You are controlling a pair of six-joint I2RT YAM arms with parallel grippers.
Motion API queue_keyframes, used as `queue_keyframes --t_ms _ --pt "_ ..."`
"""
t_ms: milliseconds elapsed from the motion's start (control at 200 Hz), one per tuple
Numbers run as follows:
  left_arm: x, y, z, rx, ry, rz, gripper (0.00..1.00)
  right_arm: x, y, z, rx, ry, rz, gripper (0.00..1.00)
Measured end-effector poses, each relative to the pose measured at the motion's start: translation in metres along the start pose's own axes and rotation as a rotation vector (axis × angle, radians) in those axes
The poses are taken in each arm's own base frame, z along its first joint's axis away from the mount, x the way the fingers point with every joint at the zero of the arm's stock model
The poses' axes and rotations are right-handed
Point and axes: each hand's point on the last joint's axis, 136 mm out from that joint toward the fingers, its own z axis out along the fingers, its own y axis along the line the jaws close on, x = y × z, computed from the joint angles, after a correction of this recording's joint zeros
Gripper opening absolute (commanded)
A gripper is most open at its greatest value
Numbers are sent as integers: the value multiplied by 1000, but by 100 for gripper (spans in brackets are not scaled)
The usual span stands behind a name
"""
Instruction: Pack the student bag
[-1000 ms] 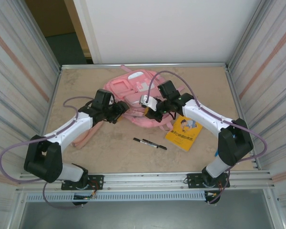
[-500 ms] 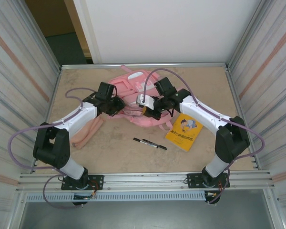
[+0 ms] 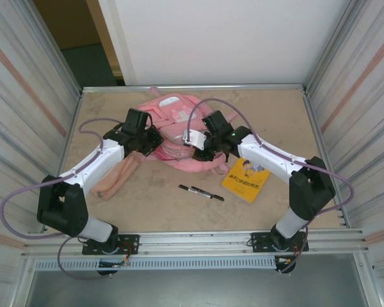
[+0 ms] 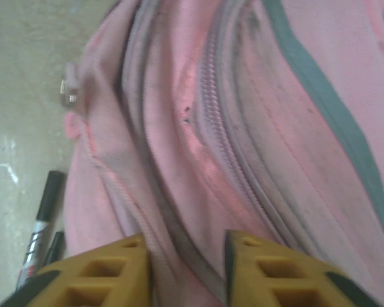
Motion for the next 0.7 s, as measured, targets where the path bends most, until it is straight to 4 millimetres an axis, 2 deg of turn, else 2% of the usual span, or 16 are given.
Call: queue_keyframes --t_ms 195,321,486,581,702 --pt "1 -2 -7 8 -9 -51 0 7 19 -19 93 -114 243 49" --pt "7 -4 -11 -8 -7 -54 0 1 41 -41 179 -201 294 53" --pt "15 -7 -11 -22 -6 -67 0 -10 53 -69 245 -340 409 58" --pt "18 -7 -11 -32 -18 -79 0 -8 55 -70 238 -361 568 56" --pt "22 -7 -10 -45 -30 -97 0 3 59 -55 214 -300 818 57"
